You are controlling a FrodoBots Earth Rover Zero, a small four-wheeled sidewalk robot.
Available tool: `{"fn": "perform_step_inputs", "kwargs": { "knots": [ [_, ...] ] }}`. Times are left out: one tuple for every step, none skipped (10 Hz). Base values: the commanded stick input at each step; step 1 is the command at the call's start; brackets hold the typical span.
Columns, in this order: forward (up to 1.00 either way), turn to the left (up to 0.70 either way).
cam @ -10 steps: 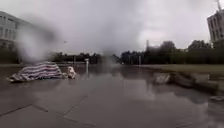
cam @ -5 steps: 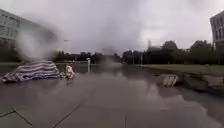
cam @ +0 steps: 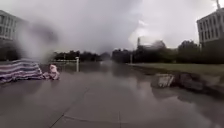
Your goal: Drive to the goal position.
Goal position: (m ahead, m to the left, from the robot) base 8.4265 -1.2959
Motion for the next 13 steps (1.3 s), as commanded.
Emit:
{"fn": "perform_step_inputs", "kwargs": {
  "knots": [
    [0.7, 0.0],
    [0.7, 0.0],
    [0.7, 0.0],
    [0.7, 0.0],
    [0.7, -0.04],
    [0.7, 0.0],
    [0.7, 0.0],
    [0.7, 0.0],
    [0.7, 0.0],
    [0.7, 0.0],
    [0.7, 0.0],
    [0.7, 0.0],
    [0.7, 0.0]
  ]
}}
